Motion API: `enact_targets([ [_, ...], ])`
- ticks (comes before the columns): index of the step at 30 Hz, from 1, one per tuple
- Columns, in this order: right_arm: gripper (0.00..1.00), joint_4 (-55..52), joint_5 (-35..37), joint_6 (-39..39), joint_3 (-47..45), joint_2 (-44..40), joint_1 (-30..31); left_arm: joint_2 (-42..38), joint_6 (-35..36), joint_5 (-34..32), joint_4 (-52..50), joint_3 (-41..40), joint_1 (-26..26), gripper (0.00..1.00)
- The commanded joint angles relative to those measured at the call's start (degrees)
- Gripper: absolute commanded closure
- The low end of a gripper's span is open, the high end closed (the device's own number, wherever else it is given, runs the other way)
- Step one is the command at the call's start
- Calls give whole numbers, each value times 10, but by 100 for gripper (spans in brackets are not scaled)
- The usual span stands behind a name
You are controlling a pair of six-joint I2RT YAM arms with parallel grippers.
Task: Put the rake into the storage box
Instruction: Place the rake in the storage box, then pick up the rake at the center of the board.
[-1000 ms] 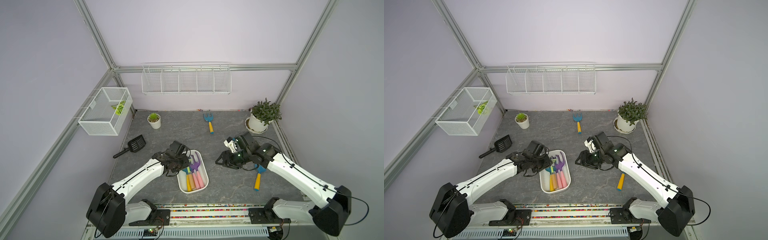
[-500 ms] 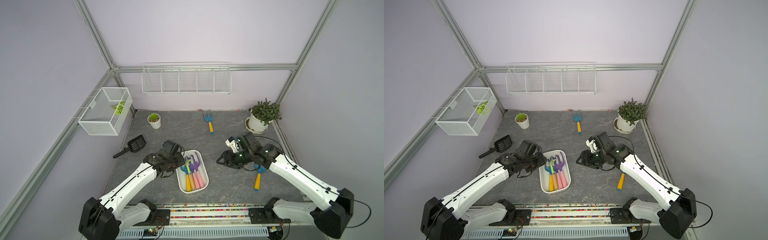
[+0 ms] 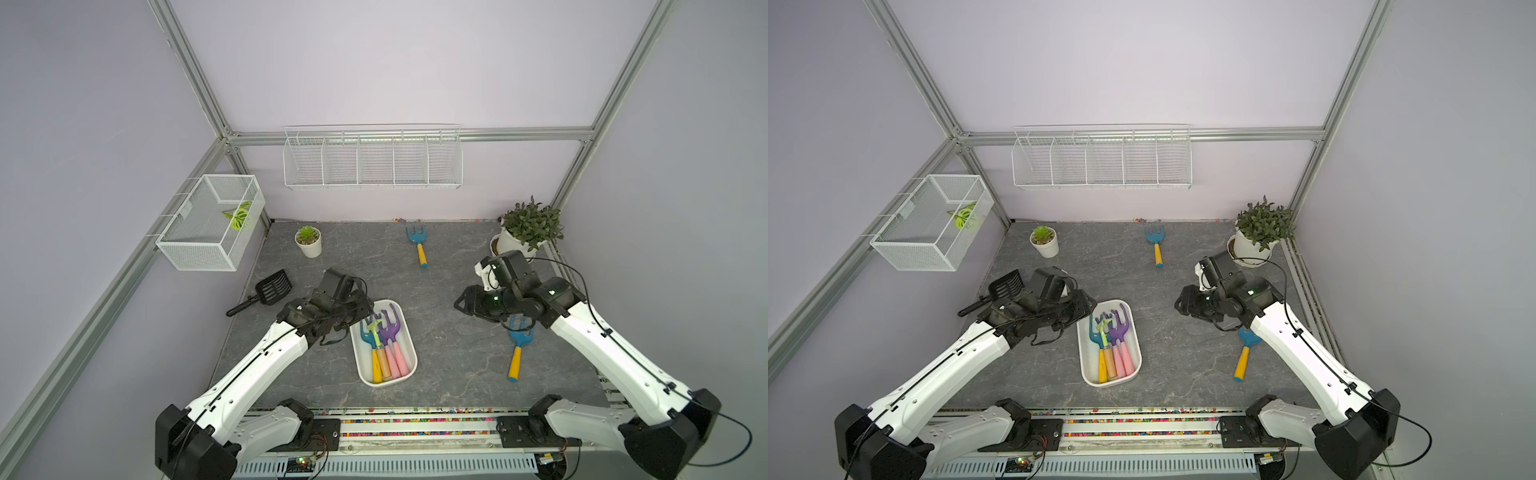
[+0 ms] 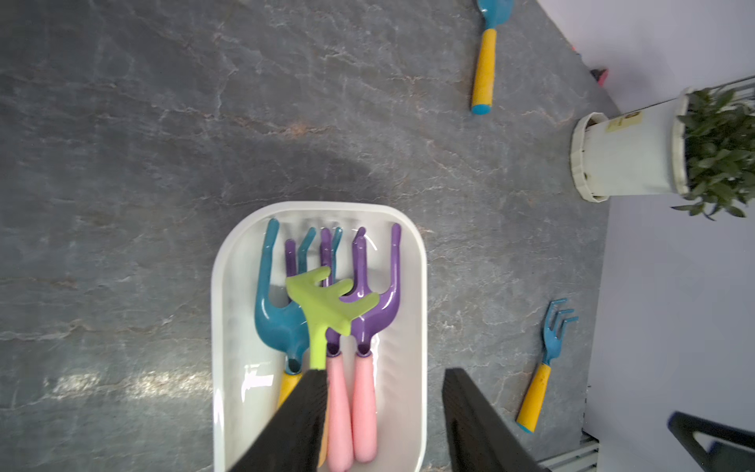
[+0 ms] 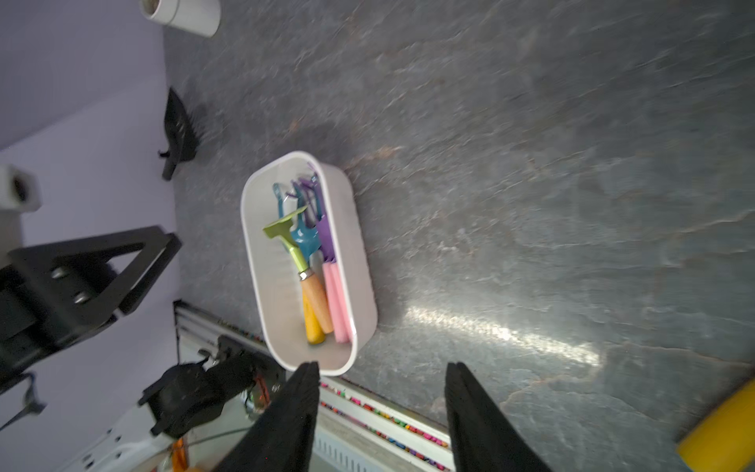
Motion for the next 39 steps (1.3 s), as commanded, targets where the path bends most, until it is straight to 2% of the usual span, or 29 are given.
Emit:
enact_targets([
  [1,41,-51,80,-11,-3,-21,-38,16,14,33,31,26,3,49],
  [6,39,-77,121,0,-39,-32,-92,46,6,88,81,34,3,49],
  [13,41,-86,131,14,-128,-47,-154,89,-20,132,134,22,-12,52],
  [25,40,-49,165,63,-277,-78,-187,178,-97,124,251,-9,-137,54],
  [31,43,-6,154,56,-303,-34,-190,187,-74,121,225,18,-140,55],
  [39,51,40,125,32,-308,54,-190,168,-83,117,226,0,-140,55],
])
